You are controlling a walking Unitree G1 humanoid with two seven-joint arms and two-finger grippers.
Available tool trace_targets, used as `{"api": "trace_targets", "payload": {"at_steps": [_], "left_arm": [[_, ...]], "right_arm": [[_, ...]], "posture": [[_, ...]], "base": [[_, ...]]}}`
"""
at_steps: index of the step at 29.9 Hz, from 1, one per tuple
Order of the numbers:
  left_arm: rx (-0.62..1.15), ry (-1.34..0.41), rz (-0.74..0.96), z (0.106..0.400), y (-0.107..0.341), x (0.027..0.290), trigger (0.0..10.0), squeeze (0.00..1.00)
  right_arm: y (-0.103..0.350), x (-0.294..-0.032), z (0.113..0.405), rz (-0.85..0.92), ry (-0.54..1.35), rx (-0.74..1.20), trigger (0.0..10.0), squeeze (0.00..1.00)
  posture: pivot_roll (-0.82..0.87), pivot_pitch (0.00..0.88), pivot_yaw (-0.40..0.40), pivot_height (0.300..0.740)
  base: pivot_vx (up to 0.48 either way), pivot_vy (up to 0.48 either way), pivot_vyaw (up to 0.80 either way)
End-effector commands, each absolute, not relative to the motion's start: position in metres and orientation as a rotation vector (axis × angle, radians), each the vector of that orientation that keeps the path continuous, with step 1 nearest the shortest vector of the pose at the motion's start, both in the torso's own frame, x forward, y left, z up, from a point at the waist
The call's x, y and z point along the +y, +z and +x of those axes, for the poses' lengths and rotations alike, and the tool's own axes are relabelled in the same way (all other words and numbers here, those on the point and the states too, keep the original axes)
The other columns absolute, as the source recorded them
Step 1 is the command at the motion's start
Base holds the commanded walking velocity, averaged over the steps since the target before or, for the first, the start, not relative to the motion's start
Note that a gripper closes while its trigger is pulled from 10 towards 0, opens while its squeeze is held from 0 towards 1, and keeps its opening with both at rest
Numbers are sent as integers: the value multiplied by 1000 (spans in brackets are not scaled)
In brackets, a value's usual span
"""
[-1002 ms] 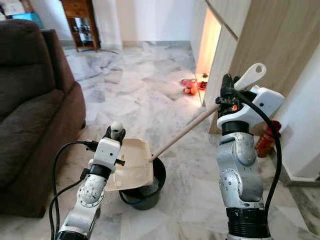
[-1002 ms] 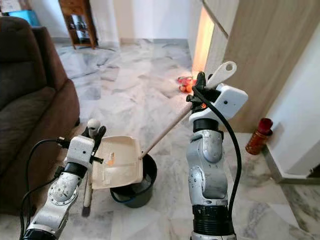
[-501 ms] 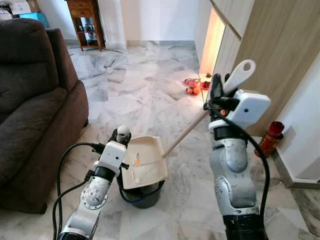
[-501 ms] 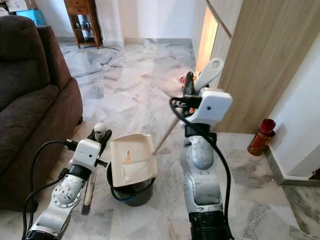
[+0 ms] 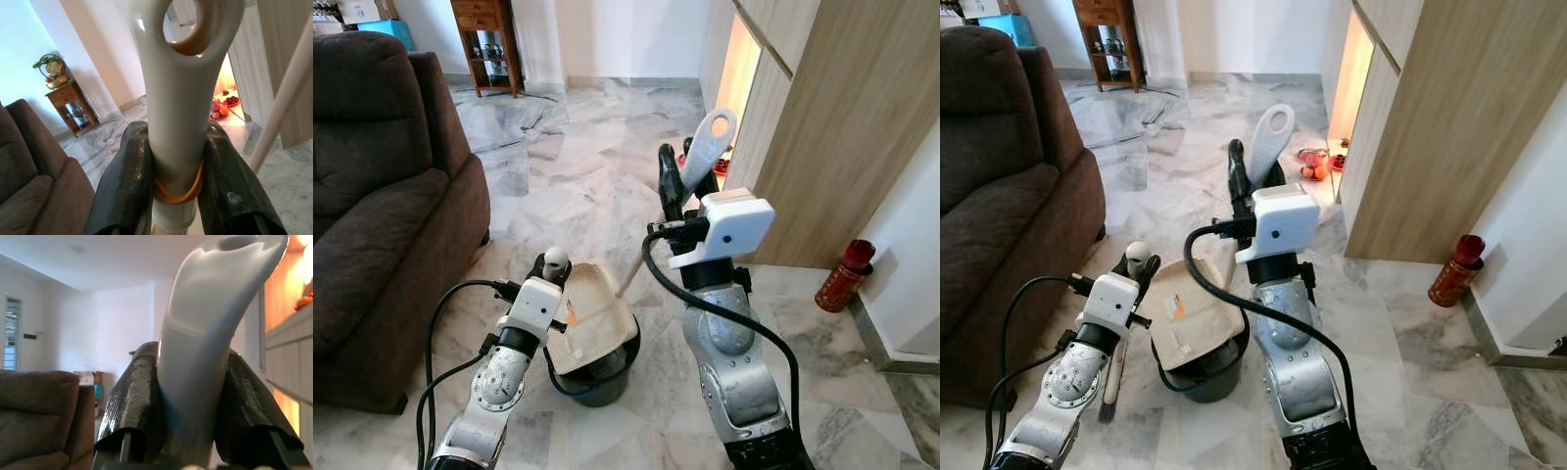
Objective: Sweep floor
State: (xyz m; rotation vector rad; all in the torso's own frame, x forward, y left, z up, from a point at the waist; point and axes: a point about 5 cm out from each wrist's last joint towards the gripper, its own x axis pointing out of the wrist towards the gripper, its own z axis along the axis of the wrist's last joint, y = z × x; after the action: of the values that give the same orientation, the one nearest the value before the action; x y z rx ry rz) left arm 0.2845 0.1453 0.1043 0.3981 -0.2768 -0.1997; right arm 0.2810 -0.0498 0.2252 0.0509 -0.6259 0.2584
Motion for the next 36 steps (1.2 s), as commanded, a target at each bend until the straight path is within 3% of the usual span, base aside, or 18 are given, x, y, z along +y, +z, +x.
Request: {"api": "trace_targets", "payload": {"at_steps": [1, 13, 36], "left_arm": [[-337, -225, 431, 283, 113, 141, 10000, 0], [-339, -230, 435, 283, 112, 139, 10000, 0], [-348, -245, 454, 284, 112, 137, 10000, 0]], "right_arm": [[241, -41, 271, 104, 273, -719, 10000, 0], [246, -14, 251, -62, 413, -883, 10000, 0], [236, 7, 233, -177, 531, -975, 10000, 0]], "posture": [[173, 0, 13, 740], [172, 0, 9, 740], [172, 0, 6, 740]], "base": [[0, 0, 0], [0, 0, 0], [0, 0, 0]]}}
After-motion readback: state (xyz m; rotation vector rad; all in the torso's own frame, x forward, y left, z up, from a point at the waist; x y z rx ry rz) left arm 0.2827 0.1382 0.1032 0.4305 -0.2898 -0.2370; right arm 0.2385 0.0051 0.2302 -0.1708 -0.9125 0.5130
